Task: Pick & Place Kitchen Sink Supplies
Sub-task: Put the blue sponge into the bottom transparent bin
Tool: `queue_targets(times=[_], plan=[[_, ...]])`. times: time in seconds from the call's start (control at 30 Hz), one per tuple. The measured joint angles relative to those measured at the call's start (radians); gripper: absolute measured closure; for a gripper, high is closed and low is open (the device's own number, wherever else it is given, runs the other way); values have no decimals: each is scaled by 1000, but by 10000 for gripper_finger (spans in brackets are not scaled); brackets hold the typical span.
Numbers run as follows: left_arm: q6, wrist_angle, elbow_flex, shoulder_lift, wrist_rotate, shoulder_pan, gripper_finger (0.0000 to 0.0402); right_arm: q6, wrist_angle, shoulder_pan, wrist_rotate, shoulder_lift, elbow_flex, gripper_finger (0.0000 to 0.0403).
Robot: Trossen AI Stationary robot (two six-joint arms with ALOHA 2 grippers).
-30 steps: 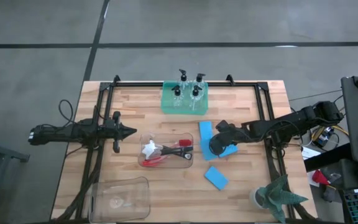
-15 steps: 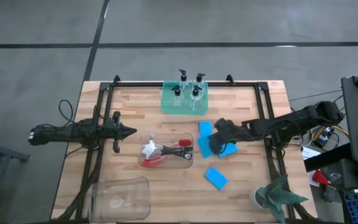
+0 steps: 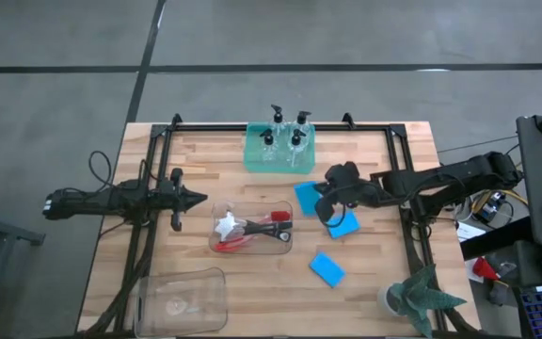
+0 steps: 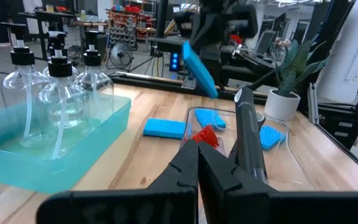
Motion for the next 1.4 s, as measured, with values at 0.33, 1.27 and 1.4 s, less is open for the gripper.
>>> queue_targets(times=[0.33,1.27,1.4], plan=[[-104,91,-10,0,-9,1,399,-156,109,42,72,3,116,394],[-177,759,-30,432,10,-5,150,-429,454,62,77,426,404,394],[-125,772,12,510,13,-16,152,-460,449,51,80,483,472,394]])
